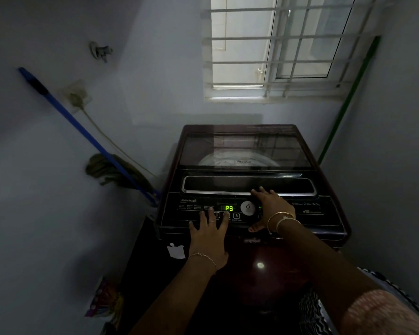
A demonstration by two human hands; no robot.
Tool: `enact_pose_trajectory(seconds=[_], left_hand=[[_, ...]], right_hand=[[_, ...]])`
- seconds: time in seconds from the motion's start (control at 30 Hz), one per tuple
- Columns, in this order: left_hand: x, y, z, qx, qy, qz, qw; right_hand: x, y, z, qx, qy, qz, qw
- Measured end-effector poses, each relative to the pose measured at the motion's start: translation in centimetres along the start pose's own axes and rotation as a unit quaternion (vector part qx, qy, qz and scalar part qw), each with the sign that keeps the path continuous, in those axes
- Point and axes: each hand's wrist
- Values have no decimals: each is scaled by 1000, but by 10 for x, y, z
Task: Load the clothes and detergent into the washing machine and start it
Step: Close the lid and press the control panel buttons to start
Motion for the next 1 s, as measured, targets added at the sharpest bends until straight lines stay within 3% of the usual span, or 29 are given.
enact_pose_trajectory(seconds=[1.0], left_hand=[[2, 3, 11, 3, 25, 17, 1000]], right_hand=[[-5, -7, -1, 6, -11, 11, 1000]])
Point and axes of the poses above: each hand's wrist, its own y-axis towards the middle knuckle, its own x-axis out of the palm, z = x × y, and after that the axes turned 12 degrees about z, right-handed
